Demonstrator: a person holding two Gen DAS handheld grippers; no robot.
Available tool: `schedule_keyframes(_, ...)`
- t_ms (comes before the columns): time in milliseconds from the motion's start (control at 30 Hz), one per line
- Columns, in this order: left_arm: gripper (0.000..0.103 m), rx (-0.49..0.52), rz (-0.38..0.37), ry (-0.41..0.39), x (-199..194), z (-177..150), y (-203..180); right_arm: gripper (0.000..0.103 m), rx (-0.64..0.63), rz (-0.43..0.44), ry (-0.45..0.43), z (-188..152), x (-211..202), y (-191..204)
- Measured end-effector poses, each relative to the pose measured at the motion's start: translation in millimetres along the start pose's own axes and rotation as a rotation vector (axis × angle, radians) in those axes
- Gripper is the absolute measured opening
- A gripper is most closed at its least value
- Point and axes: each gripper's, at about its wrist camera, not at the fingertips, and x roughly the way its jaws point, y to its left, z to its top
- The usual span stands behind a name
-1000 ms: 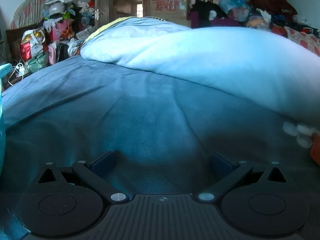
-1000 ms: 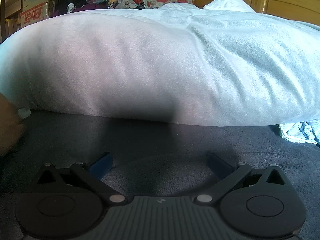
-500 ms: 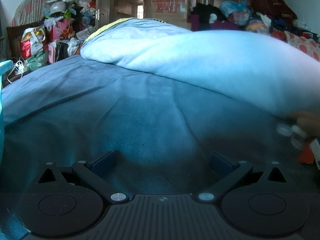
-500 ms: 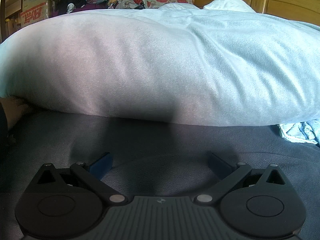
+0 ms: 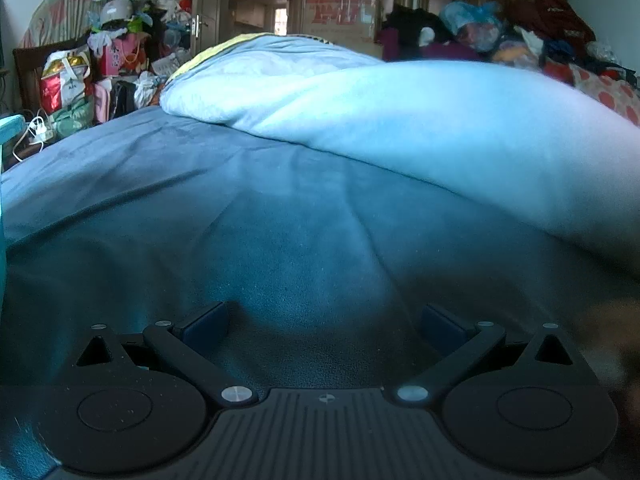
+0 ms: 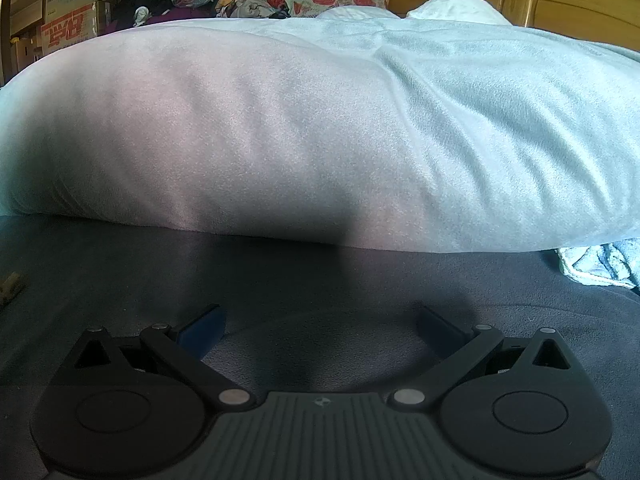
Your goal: Organize objects
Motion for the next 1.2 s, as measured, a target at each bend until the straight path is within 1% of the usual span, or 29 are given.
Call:
schedule_keyframes(600, 0.103, -0.006, -0.001, 0.007, 1.4, 1.3, -0.8, 0.103, 0.0, 0.0, 0.0, 1.7, 4.9, -1.0)
schedule_keyframes(733, 0.103, -0.002, 0.002, 0.036, 3.7, 4.6, -2.9, 0.103, 0.0, 0.0, 0.0, 2.0, 5.9, -1.1)
schedule_keyframes(800, 0.103, 0.004, -0.01, 0.059, 3.7, 8.2, -3.1, 0.103, 0.0, 0.0, 0.0, 2.0, 6.2, -1.0)
schedule_keyframes(833, 0.099, 0.004, -0.027, 0.072, 1.4, 10.7, -2.2, 0.103, 0.0, 0.0, 0.0, 2.2, 6.4, -1.2)
schedule_keyframes(900, 0.092, -0.037, -0.095, 0.085, -15.9, 18.4, 3.4, 0.103, 0.001, 0.0, 0.001, 2.0, 6.6, -1.2)
schedule_keyframes(967, 0.093, -0.062, -0.212, 0.067, -48.1, 25.8, 7.8, 0.103, 0.001, 0.0, 0.001, 2.2, 7.1, -1.6)
schedule_keyframes(1033, 0.099, -0.033, -0.313, 0.037, -80.0, 26.9, 6.6, 0.103, 0.001, 0.0, 0.001, 2.2, 7.3, -1.7)
schedule_keyframes(1100, 0.098, 0.034, -0.42, 0.07, -101.2, 23.2, -1.2, 0.103, 0.001, 0.0, 0.001, 2.2, 7.7, -1.7)
schedule_keyframes(1133, 0.097, 0.071, -0.446, 0.086, -107.5, 19.1, -5.9, 0.103, 0.001, -0.001, 0.001, 2.3, 7.8, -1.8)
schedule_keyframes(1167, 0.095, 0.105, -0.453, 0.104, -111.2, 13.7, -10.6, 0.103, 0.001, -0.001, 0.001, 1.4, 7.6, -2.0)
schedule_keyframes(1200, 0.09, 0.13, -0.452, 0.125, -112.3, 6.9, -15.1, 0.103, 0.001, -0.001, 0.001, 2.5, 8.3, -2.0)
